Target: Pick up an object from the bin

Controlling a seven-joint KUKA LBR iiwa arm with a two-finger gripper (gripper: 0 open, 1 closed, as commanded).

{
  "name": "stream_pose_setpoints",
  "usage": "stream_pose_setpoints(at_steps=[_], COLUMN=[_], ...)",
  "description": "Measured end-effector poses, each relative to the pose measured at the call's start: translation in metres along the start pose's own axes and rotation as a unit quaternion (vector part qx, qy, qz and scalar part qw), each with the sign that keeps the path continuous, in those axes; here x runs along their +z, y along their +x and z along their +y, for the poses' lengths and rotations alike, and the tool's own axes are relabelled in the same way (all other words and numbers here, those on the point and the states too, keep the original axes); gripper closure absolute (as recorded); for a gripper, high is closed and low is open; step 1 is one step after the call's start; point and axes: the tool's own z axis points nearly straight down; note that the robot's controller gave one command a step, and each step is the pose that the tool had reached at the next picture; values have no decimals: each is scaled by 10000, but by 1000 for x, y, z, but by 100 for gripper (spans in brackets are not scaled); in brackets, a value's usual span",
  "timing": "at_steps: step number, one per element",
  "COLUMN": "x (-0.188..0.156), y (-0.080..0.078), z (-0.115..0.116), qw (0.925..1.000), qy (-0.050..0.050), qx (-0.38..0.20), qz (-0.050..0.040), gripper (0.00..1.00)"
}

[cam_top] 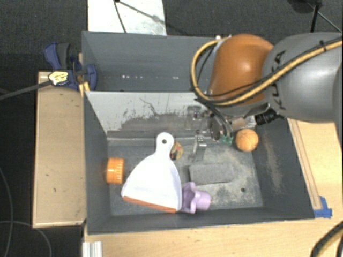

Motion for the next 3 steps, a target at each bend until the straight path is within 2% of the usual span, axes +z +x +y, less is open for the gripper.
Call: stream_pose_setpoints(at_steps=[1, 2, 3], x=[-40, -27, 25], y=[1, 1, 25], z=[11, 19, 39], qw=[9999, 9990, 9966], qy=[14, -7, 3], qx=[150, -450, -821], qz=[45, -70, 2], gripper=[0, 0, 0])
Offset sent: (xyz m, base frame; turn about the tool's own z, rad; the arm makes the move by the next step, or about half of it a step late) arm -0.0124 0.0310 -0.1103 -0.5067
